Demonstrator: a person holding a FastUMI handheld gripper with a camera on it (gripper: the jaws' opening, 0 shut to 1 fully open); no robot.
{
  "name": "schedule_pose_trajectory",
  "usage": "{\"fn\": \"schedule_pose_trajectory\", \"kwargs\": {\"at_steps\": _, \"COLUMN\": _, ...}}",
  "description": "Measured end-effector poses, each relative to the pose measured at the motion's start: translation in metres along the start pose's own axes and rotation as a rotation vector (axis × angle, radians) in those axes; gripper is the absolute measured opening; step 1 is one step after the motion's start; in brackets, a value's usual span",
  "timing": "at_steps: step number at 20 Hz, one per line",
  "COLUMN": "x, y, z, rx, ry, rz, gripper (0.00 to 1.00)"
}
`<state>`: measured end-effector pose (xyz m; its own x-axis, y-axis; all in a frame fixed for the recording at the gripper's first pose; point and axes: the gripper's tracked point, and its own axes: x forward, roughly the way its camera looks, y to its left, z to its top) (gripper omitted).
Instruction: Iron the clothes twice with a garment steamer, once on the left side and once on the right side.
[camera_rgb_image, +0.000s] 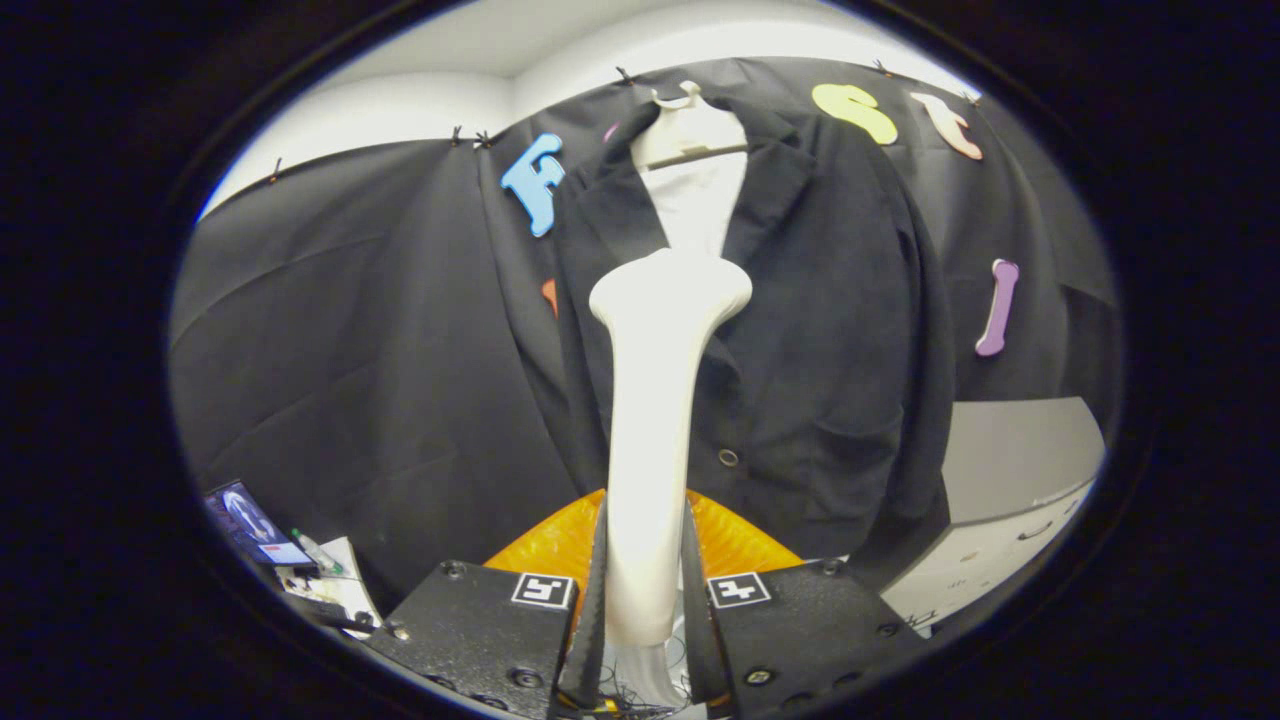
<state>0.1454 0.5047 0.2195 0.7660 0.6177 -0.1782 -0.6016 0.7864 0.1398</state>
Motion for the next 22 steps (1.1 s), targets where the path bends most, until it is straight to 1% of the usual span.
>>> {"fn": "schedule_pose_trajectory", "kwargs": {"at_steps": 5, "x": 0.012, "y": 0.04, "z": 0.042, "rx": -0.049, "ry": -0.062, "rz": 0.017, "gripper": 0.36}}
{"fn": "schedule_pose_trajectory", "kwargs": {"at_steps": 9, "x": 0.033, "y": 0.07, "z": 0.07, "rx": -0.099, "ry": -0.102, "rz": 0.032, "gripper": 0.36}}
{"fn": "schedule_pose_trajectory", "kwargs": {"at_steps": 11, "x": 0.052, "y": 0.085, "z": 0.084, "rx": -0.11, "ry": -0.11, "rz": 0.029, "gripper": 0.36}}
{"fn": "schedule_pose_trajectory", "kwargs": {"at_steps": 14, "x": 0.067, "y": 0.085, "z": 0.083, "rx": -0.11, "ry": -0.091, "rz": 0.026, "gripper": 0.36}}
{"fn": "schedule_pose_trajectory", "kwargs": {"at_steps": 18, "x": 0.084, "y": 0.07, "z": 0.078, "rx": -0.116, "ry": -0.066, "rz": -0.017, "gripper": 0.36}}
{"fn": "schedule_pose_trajectory", "kwargs": {"at_steps": 22, "x": 0.098, "y": 0.06, "z": 0.056, "rx": -0.114, "ry": -0.014, "rz": -0.023, "gripper": 0.36}}
